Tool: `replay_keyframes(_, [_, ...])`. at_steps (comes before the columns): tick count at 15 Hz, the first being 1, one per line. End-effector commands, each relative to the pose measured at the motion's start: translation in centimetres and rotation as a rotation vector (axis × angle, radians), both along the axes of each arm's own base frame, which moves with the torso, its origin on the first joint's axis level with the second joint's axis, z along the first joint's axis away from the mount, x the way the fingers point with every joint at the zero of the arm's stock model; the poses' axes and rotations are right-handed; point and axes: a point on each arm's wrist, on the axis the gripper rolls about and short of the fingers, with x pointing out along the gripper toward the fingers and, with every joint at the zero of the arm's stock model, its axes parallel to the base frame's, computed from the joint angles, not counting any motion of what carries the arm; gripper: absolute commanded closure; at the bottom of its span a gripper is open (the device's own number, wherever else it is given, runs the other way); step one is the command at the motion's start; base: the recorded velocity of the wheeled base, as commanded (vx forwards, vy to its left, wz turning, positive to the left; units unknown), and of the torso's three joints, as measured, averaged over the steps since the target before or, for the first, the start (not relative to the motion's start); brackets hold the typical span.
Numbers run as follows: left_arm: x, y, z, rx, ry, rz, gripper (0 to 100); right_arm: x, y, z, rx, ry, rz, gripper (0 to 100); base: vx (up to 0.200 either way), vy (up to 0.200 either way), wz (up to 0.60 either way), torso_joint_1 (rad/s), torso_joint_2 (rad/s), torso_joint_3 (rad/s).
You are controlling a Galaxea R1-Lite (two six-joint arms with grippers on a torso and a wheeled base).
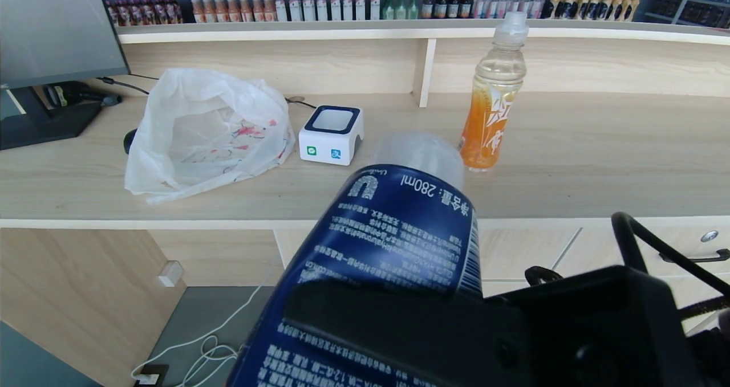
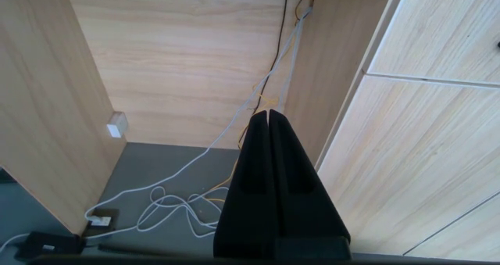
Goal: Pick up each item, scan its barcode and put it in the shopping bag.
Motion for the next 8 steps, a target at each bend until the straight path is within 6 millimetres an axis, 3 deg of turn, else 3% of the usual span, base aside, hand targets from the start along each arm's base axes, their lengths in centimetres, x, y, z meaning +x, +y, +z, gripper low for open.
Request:
replay_keyframes(1, [0.0, 0.0, 0.0, 0.0, 0.0, 0.0, 100, 0.07, 0.3, -0.11, -0.003, 0.003, 0.002, 100, 0.0, 0.0, 0.0, 0.0, 0.0, 0.0])
replay_keyframes(8, [0.0, 0.0, 0.0, 0.0, 0.0, 0.0, 100, 0.03, 0.18, -0.25, -0.005, 0.029, 0.002, 100, 0.0, 0.0, 0.0, 0.0, 0.0, 0.0])
